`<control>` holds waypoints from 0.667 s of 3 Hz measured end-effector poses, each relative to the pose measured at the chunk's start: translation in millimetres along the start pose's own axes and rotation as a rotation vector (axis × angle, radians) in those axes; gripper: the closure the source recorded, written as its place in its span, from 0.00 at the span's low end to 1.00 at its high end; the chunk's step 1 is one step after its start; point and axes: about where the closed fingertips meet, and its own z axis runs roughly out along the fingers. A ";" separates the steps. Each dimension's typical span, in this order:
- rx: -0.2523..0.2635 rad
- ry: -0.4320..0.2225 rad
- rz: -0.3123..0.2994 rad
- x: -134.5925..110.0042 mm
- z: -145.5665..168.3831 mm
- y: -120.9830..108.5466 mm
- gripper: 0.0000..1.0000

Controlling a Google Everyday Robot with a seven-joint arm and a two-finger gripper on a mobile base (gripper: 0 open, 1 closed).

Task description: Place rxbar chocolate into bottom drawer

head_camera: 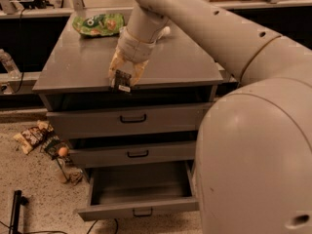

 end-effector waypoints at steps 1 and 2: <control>0.048 0.038 0.049 -27.3 -9.0 -3.9 1.00; 0.123 0.056 0.089 -64.2 5.5 -15.8 1.00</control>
Offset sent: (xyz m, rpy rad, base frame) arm -0.1265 0.0355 -0.0509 0.1728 0.0432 -0.1509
